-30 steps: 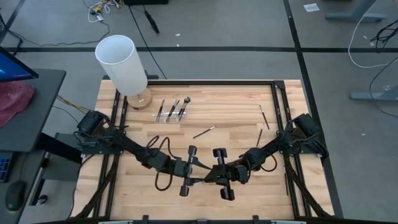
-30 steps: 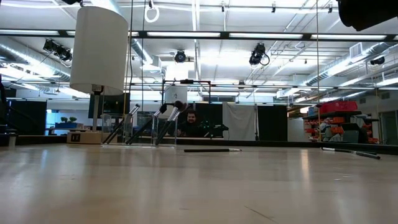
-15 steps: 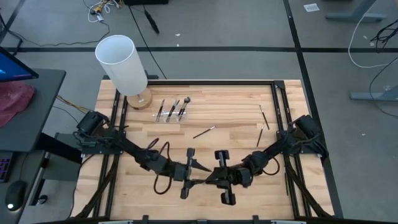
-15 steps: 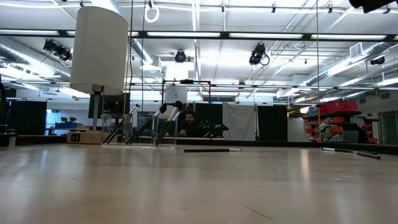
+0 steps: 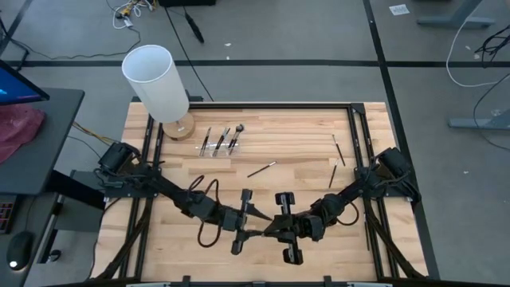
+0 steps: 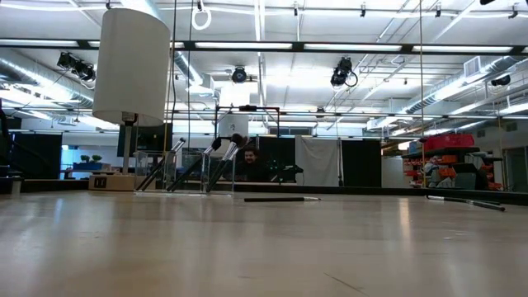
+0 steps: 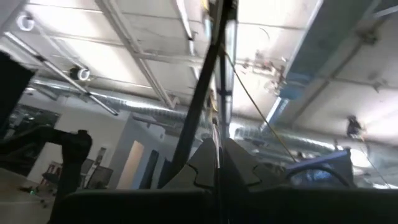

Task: Put items in baskets/containers
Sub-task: Put the eyeshadow brush into the transparent organizer

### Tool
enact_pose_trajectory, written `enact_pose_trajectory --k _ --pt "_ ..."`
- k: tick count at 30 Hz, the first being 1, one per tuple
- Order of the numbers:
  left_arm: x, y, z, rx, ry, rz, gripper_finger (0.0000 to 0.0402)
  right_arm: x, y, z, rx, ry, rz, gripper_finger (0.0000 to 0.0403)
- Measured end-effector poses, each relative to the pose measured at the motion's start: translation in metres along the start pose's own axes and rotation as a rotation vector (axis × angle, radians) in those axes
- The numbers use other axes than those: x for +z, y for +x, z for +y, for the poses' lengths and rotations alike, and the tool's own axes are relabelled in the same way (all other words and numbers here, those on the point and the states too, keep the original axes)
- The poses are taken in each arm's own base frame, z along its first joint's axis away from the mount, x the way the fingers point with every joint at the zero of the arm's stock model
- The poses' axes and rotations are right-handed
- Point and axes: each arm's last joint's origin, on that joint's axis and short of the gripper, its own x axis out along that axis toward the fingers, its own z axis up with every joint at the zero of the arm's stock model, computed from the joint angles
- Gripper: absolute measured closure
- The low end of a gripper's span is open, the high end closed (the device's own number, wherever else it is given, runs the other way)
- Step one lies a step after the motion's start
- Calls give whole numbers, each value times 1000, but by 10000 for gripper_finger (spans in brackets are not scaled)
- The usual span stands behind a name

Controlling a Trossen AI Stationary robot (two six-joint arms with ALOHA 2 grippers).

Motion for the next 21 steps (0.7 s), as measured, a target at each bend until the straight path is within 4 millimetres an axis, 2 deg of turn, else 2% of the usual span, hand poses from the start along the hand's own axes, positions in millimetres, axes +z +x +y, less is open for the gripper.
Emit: enact_pose_trajectory --k 7,13,17,21 --pt "2 -3 -8 44 28 26 225 6 -2 10 -99 82 54 396" --pt "2 -2 -7 30 21 19 225 4 -4 8 -270 228 117 396" --pt "-2 -2 -7 55 33 62 225 2 -5 9 -351 235 175 396" --pt "-4 -3 -7 60 18 80 225 0 -6 11 -349 226 204 396"
